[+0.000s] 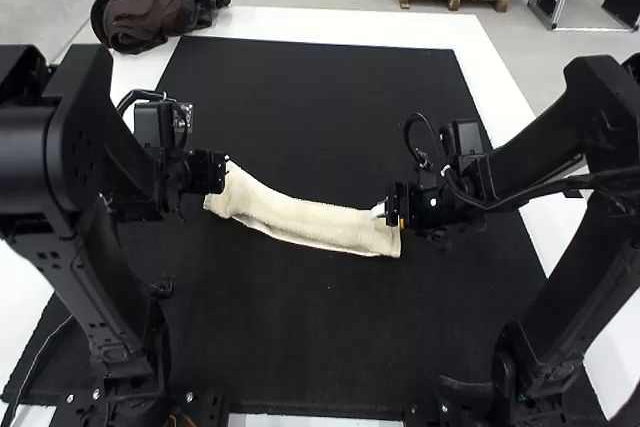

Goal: Fold the towel.

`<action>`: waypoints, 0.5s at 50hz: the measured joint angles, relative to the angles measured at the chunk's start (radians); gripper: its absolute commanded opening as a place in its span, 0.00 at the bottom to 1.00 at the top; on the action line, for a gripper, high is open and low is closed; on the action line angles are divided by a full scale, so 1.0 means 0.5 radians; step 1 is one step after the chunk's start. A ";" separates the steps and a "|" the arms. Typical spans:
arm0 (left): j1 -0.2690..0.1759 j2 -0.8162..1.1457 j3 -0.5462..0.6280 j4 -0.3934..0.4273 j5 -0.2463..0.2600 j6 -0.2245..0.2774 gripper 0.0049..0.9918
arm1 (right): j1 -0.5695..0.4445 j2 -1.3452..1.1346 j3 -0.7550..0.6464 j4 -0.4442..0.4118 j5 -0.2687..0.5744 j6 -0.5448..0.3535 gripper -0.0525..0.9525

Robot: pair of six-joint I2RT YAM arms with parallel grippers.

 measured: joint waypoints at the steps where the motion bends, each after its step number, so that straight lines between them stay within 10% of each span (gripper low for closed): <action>1: 0.000 -0.011 0.001 -0.006 0.000 -0.001 0.98 | 0.001 0.007 0.000 0.011 0.001 0.007 0.95; 25: 0.000 -0.063 0.001 -0.079 0.000 -0.033 0.98 | 0.001 0.210 0.021 0.130 0.032 0.031 0.94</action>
